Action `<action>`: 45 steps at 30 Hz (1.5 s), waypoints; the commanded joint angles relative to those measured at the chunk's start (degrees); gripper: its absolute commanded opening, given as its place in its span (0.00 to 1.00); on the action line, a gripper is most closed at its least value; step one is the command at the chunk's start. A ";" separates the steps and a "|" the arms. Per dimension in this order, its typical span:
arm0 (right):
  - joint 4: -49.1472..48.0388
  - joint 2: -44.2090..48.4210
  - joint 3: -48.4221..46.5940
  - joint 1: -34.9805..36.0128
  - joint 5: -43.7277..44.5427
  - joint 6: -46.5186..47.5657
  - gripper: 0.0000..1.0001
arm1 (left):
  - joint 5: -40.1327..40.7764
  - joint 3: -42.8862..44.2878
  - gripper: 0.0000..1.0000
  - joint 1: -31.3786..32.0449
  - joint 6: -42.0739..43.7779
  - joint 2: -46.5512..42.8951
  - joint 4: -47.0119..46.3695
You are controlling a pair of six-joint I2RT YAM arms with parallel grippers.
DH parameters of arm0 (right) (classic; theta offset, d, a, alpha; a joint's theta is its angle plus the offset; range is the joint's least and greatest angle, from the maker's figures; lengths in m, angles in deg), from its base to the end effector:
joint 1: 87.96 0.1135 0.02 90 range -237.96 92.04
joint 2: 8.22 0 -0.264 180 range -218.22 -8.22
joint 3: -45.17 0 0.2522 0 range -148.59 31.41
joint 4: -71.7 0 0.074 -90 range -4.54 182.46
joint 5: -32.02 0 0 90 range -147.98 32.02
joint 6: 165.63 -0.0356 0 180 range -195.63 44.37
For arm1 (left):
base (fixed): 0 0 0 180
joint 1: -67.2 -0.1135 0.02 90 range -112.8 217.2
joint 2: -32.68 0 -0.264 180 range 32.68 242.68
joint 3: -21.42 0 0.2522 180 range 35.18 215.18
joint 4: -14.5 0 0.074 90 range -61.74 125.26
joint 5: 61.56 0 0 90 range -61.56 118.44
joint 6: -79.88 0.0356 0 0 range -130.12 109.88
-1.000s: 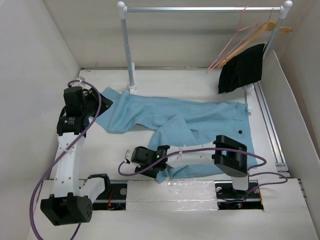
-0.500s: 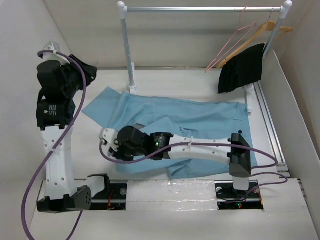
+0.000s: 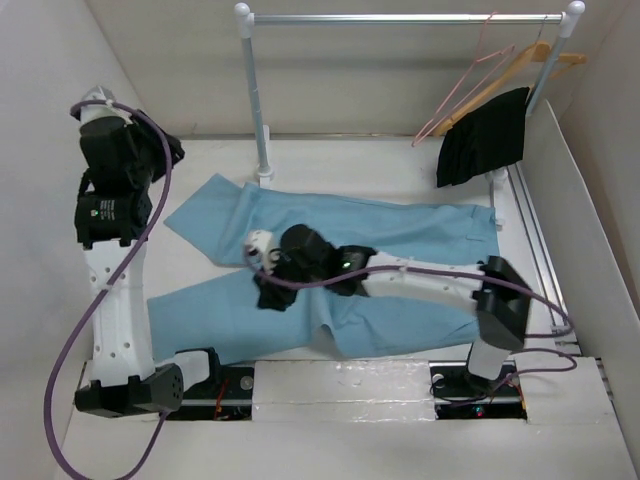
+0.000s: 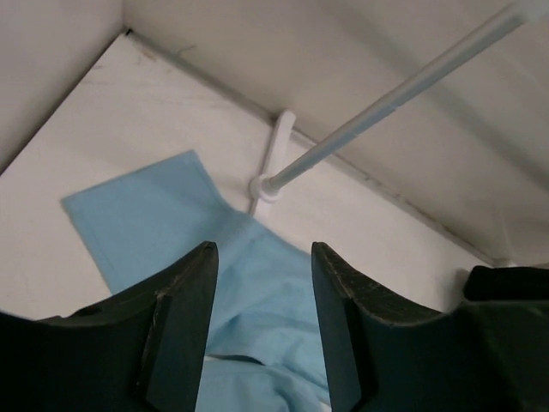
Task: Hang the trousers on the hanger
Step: Fold the trousers
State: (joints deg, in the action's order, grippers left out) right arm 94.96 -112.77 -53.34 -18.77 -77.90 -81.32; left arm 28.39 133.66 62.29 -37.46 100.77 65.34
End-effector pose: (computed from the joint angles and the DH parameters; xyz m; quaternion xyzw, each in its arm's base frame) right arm 0.1417 0.4070 0.2899 -0.5216 0.6768 0.4211 0.3044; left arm 0.2105 0.0181 0.5213 -0.2072 0.7178 -0.1296 0.6519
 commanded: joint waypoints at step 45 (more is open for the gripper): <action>7.03 2.34 21.73 -94.06 1.03 7.72 0.94 | -6.01 -29.04 0.55 -16.89 -7.82 40.80 -21.44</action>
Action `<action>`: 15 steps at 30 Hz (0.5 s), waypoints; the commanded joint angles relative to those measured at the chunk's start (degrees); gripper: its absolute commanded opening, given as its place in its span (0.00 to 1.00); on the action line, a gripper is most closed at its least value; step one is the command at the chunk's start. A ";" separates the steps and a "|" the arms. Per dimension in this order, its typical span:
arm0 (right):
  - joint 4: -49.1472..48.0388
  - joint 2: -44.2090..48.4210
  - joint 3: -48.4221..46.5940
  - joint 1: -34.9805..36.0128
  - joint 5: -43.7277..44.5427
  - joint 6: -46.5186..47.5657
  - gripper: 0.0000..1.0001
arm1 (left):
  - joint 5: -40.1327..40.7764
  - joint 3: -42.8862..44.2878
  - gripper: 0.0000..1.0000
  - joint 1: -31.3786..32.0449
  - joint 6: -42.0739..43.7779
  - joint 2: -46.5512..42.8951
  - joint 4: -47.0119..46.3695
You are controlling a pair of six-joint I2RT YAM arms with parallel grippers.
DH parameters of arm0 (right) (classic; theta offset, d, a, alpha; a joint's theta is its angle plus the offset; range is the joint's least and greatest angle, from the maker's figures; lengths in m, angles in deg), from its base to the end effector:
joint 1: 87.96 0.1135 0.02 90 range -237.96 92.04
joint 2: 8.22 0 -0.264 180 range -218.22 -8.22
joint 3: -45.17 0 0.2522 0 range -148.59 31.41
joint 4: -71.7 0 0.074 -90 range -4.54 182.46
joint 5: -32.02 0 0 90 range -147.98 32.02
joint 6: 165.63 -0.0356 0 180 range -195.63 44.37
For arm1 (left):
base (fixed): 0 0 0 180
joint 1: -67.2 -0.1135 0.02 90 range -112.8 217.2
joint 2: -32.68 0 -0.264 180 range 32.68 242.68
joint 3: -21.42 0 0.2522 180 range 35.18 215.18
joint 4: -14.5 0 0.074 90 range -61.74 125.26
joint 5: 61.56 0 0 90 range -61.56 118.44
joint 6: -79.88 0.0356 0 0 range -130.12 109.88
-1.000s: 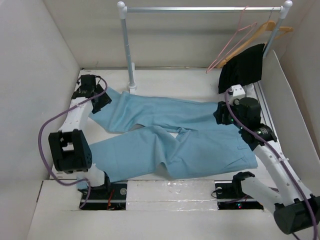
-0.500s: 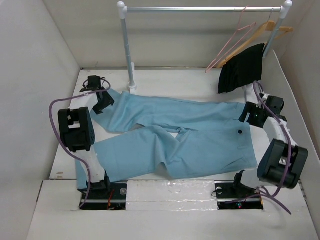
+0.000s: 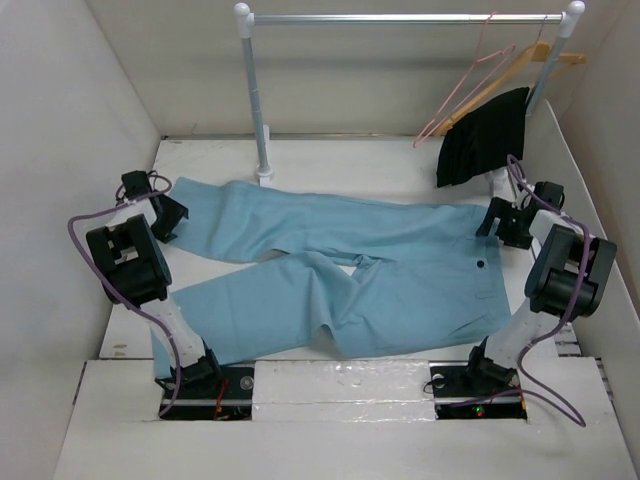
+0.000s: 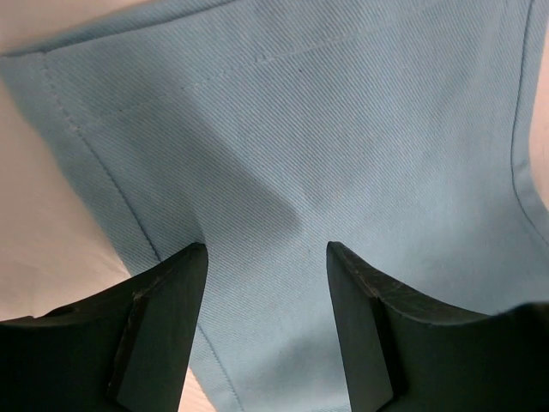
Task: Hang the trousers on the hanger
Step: Fold the trousers
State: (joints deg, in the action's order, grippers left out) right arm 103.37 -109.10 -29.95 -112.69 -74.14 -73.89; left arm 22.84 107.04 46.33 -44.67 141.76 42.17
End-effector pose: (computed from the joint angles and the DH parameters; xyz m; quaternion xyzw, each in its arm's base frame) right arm 0.3268 -0.1396 0.1720 0.1508 0.9391 0.0678 0.3011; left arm 0.3809 0.1415 0.1774 -0.4236 0.8414 -0.0853 0.3245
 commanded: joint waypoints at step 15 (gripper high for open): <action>-6.92 12.60 2.21 1.79 -6.78 -4.09 0.00 | 2.44 -4.35 0.54 -0.93 -1.93 -5.01 1.47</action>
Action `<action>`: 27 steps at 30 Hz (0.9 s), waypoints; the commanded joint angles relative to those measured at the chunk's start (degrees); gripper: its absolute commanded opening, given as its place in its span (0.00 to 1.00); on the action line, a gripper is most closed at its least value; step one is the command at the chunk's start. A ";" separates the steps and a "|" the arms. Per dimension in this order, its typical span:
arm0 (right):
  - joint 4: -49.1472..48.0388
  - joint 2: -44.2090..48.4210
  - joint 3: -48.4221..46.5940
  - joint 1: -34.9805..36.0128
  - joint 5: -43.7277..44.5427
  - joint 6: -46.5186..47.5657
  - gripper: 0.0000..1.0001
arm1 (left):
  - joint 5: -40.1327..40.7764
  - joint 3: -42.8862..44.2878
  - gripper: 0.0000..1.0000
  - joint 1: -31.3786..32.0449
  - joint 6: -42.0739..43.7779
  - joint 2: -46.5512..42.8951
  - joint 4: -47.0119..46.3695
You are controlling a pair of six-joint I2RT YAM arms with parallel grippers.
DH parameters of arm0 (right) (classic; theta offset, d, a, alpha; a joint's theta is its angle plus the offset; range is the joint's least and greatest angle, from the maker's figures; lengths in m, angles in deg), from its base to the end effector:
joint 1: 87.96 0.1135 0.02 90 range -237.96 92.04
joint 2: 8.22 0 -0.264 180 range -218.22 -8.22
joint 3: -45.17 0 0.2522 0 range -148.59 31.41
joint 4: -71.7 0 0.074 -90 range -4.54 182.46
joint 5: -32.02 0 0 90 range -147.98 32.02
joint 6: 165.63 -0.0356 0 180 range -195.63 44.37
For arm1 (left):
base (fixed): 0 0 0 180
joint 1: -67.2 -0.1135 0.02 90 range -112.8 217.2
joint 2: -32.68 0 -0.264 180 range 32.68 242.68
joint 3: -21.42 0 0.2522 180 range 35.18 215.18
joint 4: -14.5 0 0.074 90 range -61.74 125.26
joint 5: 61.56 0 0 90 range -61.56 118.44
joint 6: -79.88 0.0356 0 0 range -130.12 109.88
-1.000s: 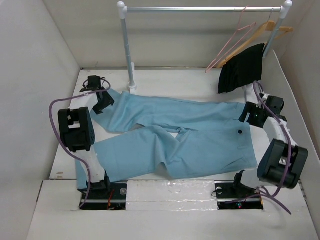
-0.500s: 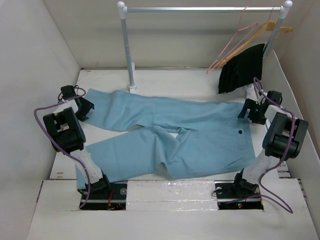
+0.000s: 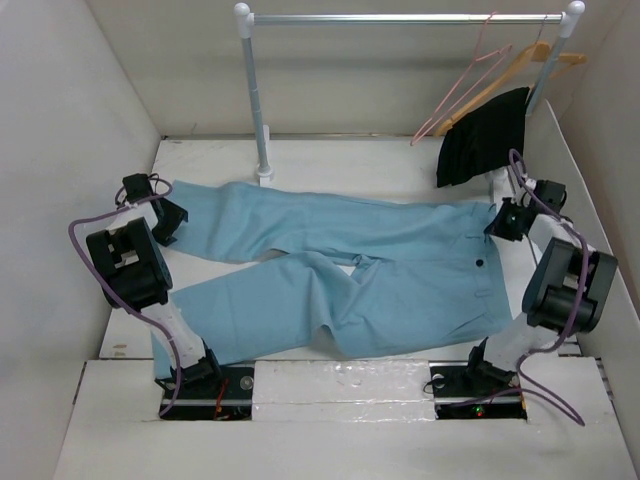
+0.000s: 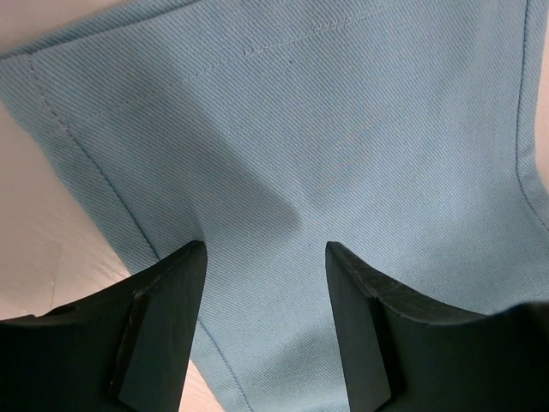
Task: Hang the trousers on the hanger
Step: Fold the trousers
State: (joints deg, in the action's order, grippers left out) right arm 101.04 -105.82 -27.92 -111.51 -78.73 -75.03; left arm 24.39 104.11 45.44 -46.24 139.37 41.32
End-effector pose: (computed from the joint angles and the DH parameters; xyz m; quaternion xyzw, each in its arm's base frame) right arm 0.3238 -0.1274 0.1839 0.1313 0.9275 0.1036 0.3343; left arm 0.3682 0.1442 0.1789 -0.4452 0.8297 -0.0749 0.3283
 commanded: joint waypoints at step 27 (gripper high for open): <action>-3.09 30.97 5.77 18.86 -0.78 -5.08 0.43 | 7.39 -3.61 0.60 9.98 1.14 -29.93 9.08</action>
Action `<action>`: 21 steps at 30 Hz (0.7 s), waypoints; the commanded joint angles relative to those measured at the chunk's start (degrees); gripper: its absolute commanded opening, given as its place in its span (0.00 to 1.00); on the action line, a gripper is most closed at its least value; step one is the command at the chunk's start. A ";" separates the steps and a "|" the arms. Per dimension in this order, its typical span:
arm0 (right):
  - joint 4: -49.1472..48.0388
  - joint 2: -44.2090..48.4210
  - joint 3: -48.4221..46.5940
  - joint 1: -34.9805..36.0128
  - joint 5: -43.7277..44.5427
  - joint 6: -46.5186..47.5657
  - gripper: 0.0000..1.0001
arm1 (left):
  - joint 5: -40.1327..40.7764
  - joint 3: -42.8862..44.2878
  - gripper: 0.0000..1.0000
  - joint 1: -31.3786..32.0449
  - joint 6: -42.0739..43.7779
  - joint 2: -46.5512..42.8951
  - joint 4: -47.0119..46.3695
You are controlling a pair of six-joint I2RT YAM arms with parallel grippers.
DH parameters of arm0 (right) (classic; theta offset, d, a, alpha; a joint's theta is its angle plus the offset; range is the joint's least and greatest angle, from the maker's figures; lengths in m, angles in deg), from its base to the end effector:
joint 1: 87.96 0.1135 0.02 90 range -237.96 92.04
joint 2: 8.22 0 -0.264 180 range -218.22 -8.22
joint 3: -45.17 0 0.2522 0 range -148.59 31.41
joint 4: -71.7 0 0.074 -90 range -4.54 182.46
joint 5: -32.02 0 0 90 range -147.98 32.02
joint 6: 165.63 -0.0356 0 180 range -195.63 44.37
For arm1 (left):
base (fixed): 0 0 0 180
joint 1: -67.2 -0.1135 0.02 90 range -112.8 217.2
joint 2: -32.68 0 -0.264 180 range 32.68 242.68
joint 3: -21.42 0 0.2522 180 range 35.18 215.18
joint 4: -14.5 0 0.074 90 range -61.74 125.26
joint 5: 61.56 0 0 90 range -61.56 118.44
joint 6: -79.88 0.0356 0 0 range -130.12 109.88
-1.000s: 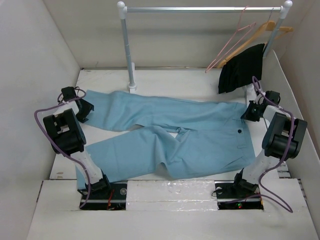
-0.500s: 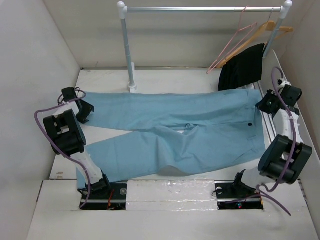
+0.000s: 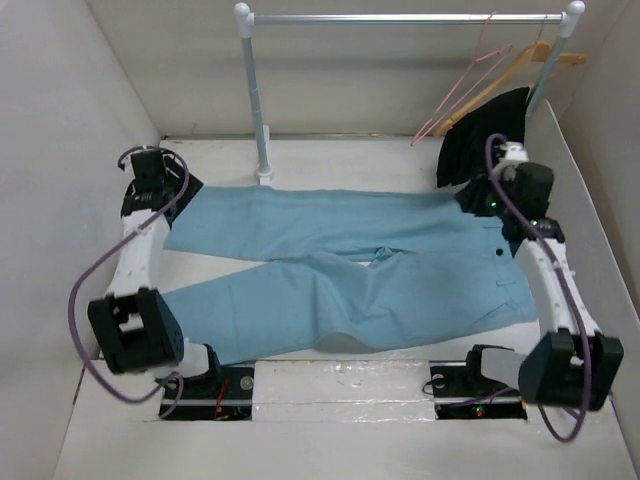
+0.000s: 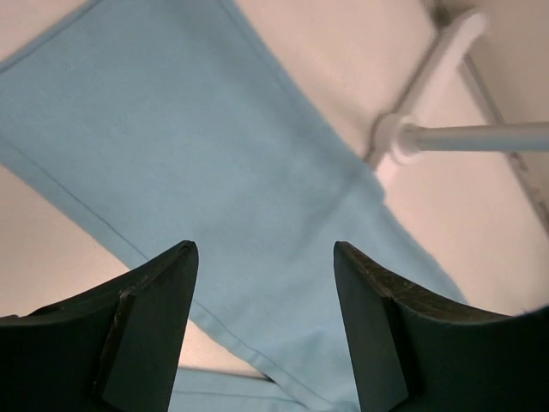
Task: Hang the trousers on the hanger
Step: Fold the trousers
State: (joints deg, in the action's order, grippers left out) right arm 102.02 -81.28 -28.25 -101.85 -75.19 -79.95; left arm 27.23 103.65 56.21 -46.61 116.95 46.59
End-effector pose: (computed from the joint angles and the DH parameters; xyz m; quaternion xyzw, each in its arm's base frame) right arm 0.2829 -0.0591 0.3137 0.0616 0.8572 0.0878 0.5038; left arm 0.3304 0.0634 0.3057 -0.3511 0.8107 -0.1125 0.4548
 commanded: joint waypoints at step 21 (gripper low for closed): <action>10.42 30.60 16.07 50.80 2.09 3.61 0.48 | 16.94 -23.12 0.55 -14.33 -13.96 -6.33 14.63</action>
State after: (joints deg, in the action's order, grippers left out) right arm 109.36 -52.62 -11.46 -51.49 -75.19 -77.32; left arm 42.57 79.87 41.94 -59.93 108.07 62.37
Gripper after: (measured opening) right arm 0.479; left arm 0.554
